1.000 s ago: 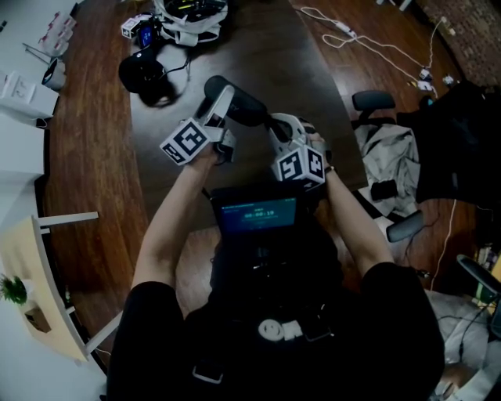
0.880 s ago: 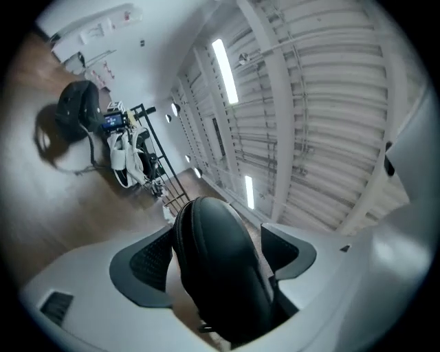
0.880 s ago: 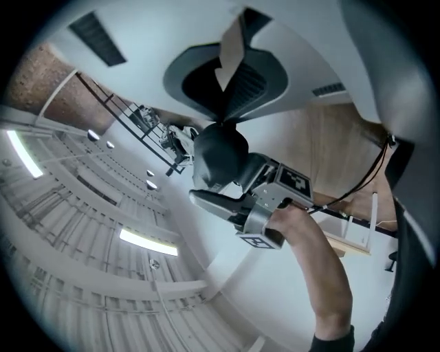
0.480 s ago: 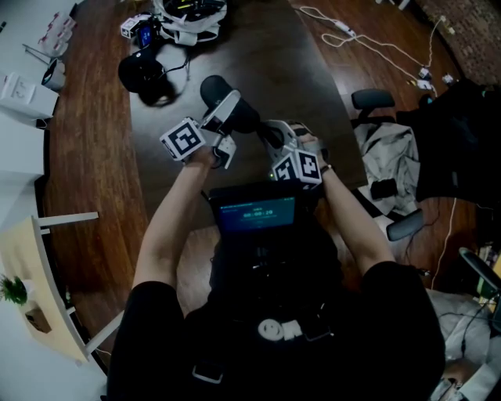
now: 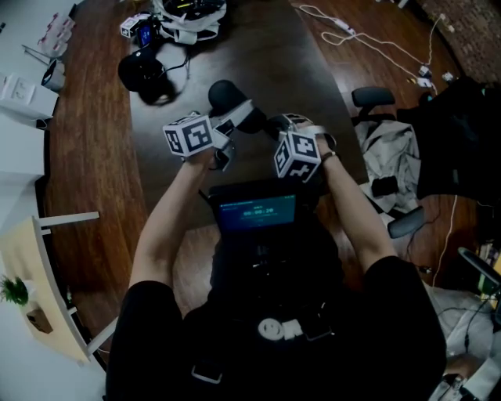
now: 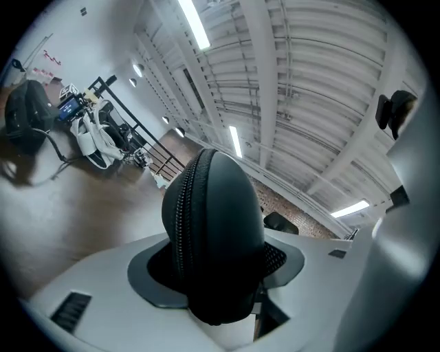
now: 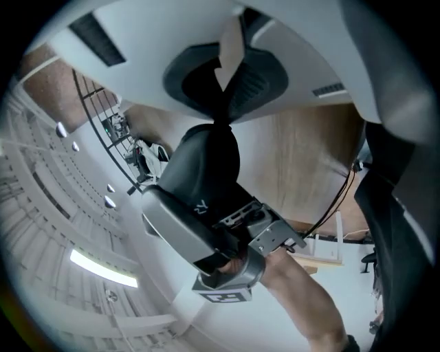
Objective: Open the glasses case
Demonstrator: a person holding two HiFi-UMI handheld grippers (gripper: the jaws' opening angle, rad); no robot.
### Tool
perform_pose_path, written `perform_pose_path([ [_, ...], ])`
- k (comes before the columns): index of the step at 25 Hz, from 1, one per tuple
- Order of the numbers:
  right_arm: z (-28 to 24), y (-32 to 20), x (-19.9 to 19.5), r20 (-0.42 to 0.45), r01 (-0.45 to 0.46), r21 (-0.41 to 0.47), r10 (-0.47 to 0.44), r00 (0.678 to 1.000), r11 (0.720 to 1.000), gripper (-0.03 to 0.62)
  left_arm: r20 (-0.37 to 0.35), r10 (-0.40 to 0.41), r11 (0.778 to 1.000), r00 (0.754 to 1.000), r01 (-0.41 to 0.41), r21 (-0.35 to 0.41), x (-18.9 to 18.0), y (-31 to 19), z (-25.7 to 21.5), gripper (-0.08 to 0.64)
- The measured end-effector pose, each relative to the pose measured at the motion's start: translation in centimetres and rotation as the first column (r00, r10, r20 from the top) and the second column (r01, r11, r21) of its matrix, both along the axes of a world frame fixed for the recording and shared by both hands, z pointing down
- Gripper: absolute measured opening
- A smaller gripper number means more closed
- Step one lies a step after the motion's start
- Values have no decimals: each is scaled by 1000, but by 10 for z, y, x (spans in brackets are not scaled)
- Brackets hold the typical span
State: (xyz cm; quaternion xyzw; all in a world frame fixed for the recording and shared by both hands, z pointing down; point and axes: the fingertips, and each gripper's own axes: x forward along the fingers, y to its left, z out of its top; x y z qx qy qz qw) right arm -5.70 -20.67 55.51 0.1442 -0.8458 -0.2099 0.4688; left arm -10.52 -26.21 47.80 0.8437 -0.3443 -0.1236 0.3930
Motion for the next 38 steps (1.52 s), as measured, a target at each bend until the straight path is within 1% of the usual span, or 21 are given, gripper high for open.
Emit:
perform_pose_path([
  [2,-3,-5,3,-18,-7,28,7,1000,1000,21,10,-2,1000,1000,2,-8,0,1,0,256],
  [5,-15,-21,10,-55,-33,85,37,998,996,21,80,33,999,996,-33,-8,9,2,7,253],
  [9,-21,-22,12,-125,32,163,-11,992,986,21,103,63,998,993,-61,-27,15,3,8,245],
  [11,-14,-18,13,-138,47,172,-23,990,984,21,149,99,995,984,-95,-32,20,5,11,245],
  [13,-6,-15,12,-118,44,154,-26,993,987,21,174,124,992,977,-117,-48,22,7,18,245],
  [15,-2,-13,12,-83,17,126,-7,997,992,21,154,126,990,980,-115,-76,21,8,23,245],
  [16,-3,-13,12,-49,-15,99,20,999,995,21,124,114,990,986,-102,-94,19,7,24,245],
  [17,-5,-15,12,-1,-56,63,56,998,996,23,80,91,990,993,-82,-116,16,4,23,247],
  [19,-9,-21,13,98,-144,-35,147,984,989,29,-16,28,986,999,-30,-165,7,-4,23,249],
  [20,-9,-23,16,130,-177,-79,186,974,981,31,-43,-7,983,999,-2,-186,2,-9,25,250],
  [22,-7,-24,25,160,-206,-134,226,961,969,48,-50,-71,974,996,58,-217,-10,-17,32,250],
  [24,-6,-16,29,208,-191,-205,234,950,960,123,-47,-125,965,991,111,-240,-23,-20,38,252],
  [25,-9,-9,28,252,-175,-256,240,937,951,181,-43,-150,959,988,135,-249,-28,-22,41,254],
  [26,-15,-4,25,304,-155,-305,250,919,940,233,-34,-171,953,985,157,-258,-31,-23,43,256],
  [28,-29,2,12,396,-113,-365,265,879,924,297,-19,-200,942,980,187,-277,-31,-25,49,258],
  [29,-36,2,4,423,-97,-375,264,867,922,330,-26,-212,936,977,196,-291,-29,-26,50,259],
  [30,-39,2,-3,438,-86,-377,259,861,922,349,-43,-222,931,974,199,-305,-26,-26,50,261],
  [32,-40,-3,-15,440,-82,-366,250,862,927,371,-81,-225,929,971,189,-319,-15,-26,47,262],
  [35,-31,-20,-22,419,-106,-325,243,875,940,373,-94,-187,937,978,149,-315,4,-29,44,265],
  [37,-22,-30,-28,401,-103,-300,223,889,949,356,-115,-181,934,977,134,-331,9,-33,46,270],
  [38,-19,-33,-29,399,-93,-302,214,892,949,345,-119,-185,932,976,136,-335,8,-35,48,270],
])
